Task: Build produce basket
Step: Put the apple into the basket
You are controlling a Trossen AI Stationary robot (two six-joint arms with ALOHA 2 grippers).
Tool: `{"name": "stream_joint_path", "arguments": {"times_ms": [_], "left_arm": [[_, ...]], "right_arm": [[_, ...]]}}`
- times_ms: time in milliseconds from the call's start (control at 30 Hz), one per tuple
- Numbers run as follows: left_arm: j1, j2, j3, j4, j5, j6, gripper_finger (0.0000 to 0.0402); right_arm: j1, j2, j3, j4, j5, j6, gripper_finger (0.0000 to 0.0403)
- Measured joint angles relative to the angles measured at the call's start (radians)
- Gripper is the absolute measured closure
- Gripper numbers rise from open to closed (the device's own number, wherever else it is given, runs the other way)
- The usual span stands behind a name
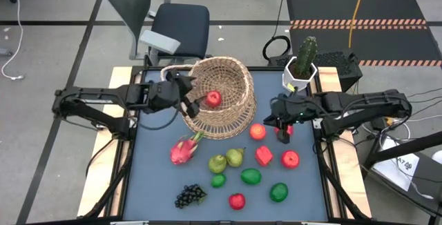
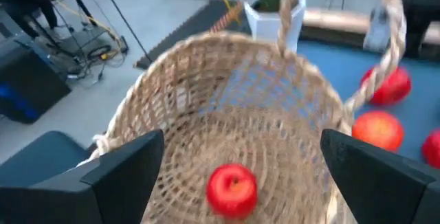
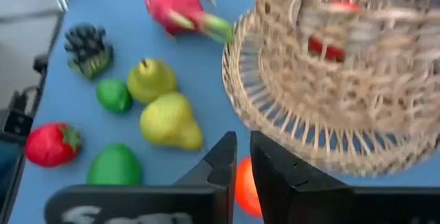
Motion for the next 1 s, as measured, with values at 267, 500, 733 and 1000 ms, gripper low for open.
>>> {"name": "stream_joint_path", "arguments": {"times_ms": [267,500,733,1000], "left_arm": [[-0.041,-0.163,-0.188,0.145,0.000,0.002,0.0012],[-0.108,-0.251,-0.251,0.202,0.002,0.052,0.0012],[-0.142,-0.257,-0.253,0.192,0.001,0.050,0.0012],[-0.150,-0.249,-0.253,0.195,0.002,0.052,0.0011]], "right_arm": [[0.033,0.159,0.188,-0.247,0.002,0.081,0.0326],[0.038,0.251,0.341,-0.442,0.001,0.079,0.0302],[0.035,0.318,0.498,-0.640,0.002,0.061,0.0287],[0.010,0.407,0.703,-0.860,0.059,-0.012,0.0285]]}}
